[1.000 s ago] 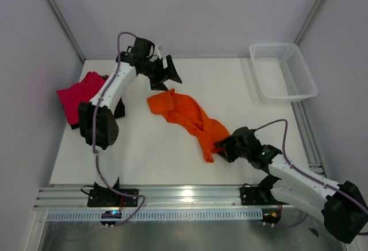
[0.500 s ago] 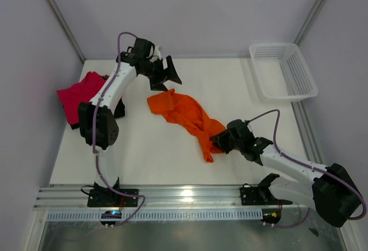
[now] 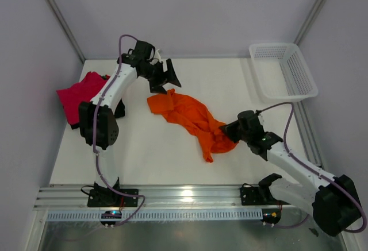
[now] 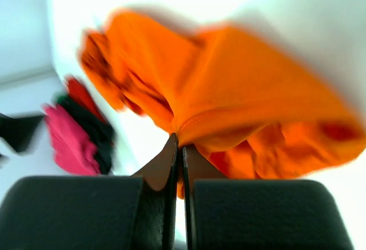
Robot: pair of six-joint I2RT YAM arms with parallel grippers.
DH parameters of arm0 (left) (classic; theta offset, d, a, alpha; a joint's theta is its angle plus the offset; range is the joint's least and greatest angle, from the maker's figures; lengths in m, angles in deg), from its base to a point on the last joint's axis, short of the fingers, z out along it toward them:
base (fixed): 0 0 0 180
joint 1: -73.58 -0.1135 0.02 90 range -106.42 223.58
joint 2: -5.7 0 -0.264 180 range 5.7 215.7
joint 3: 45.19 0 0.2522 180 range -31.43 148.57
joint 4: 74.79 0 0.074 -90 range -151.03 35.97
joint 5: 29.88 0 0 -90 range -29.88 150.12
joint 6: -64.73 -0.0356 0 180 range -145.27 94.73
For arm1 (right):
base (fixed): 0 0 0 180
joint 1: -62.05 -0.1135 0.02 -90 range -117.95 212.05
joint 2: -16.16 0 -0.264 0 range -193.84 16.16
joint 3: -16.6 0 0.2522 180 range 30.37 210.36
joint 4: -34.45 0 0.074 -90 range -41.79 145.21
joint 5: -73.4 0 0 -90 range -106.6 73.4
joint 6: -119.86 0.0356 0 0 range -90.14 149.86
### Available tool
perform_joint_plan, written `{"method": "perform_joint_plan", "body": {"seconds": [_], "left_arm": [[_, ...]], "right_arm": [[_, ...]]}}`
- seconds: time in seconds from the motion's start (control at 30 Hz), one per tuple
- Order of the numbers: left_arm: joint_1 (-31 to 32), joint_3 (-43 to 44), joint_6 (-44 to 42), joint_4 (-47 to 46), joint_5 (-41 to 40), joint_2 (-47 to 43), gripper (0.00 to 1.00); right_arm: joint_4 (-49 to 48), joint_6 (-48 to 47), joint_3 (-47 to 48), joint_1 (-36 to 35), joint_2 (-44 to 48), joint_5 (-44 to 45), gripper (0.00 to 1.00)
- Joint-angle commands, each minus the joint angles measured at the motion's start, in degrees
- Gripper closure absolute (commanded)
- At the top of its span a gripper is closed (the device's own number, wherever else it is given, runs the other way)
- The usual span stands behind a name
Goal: Fold and stack the t-shirts
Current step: Flatten out the tshirt
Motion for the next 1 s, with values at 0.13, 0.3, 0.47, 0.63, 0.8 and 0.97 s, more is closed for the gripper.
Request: {"method": "perform_joint_plan", "body": {"seconds": [0.13,0.3,0.47,0.63,0.8,0.97], "left_arm": [[-0.3,-1.5,-0.9,-0.8,0.1,-2.5,0.16],[-0.4,-2.1,-1.0,-1.0,-0.1,-3.1,0.16],[-0.4,-2.2,-0.3,-1.8,0.4,-3.0,0.16],[-0.4,-2.3,1.3,-3.7,1.7,-2.5,0.16],[-0.3,-2.7,2.7,-5.9,3.1,-2.0,0.16],[-0.4,-4.8,5.2,-9.6,4.2,-1.8,0.16]], "right_arm": [[8.2,-19.1,20.3,13.0,8.4,14.1,0.97],[9.9,-29.9,37.9,14.3,6.9,21.5,0.97],[12.0,-36.9,48.6,14.3,4.4,21.4,0.97],[13.2,-38.3,55.7,14.3,2.2,13.1,0.97],[17.4,-42.6,75.8,14.3,-10.0,-7.6,0.97],[12.3,-35.6,89.1,12.1,-24.0,-37.2,0.97]]}}
